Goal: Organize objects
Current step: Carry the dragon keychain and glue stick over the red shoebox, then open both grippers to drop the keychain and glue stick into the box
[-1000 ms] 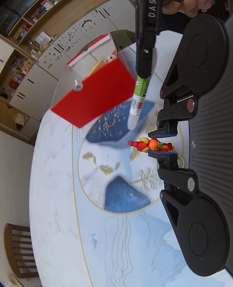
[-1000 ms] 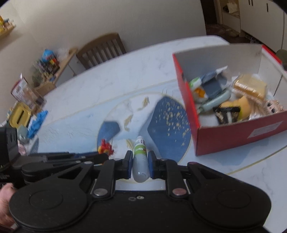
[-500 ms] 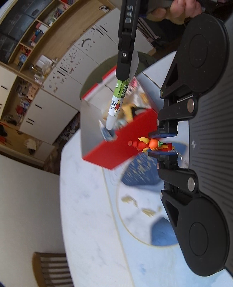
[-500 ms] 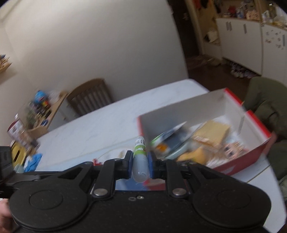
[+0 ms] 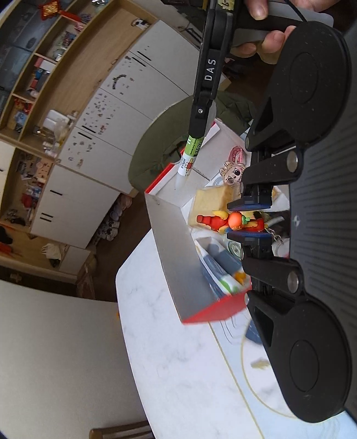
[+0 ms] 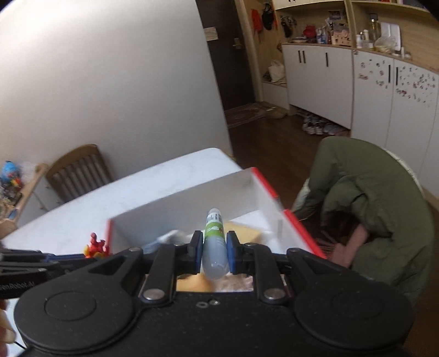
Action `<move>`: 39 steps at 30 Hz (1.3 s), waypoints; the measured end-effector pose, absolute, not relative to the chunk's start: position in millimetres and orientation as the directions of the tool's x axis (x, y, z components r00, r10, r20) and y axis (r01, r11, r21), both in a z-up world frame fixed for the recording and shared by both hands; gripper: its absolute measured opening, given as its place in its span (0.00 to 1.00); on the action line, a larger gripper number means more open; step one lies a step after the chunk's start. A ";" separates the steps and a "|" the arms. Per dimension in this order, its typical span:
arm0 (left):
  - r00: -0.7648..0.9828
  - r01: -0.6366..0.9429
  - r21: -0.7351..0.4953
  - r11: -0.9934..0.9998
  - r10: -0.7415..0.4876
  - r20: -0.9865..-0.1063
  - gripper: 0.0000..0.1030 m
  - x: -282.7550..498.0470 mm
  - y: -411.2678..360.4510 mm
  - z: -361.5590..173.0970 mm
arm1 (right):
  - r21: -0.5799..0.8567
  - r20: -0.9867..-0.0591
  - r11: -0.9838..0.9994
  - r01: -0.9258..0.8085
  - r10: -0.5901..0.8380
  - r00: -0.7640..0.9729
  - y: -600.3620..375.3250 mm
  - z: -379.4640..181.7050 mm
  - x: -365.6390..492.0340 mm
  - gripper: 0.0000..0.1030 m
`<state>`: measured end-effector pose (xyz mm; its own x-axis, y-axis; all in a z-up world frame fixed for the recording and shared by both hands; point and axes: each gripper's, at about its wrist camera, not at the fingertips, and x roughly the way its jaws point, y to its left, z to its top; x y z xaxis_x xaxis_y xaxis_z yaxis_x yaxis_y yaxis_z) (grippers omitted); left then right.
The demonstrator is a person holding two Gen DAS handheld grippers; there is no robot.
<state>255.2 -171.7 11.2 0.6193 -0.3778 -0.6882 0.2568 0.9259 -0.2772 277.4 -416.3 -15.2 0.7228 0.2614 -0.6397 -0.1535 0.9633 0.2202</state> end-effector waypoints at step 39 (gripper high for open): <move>0.440 0.216 -0.073 0.974 -0.164 -0.883 0.28 353.3 -227.7 -84.7 | 0.084 -0.754 0.958 -0.274 0.240 0.611 -418.9 -87.6 328.1 0.18</move>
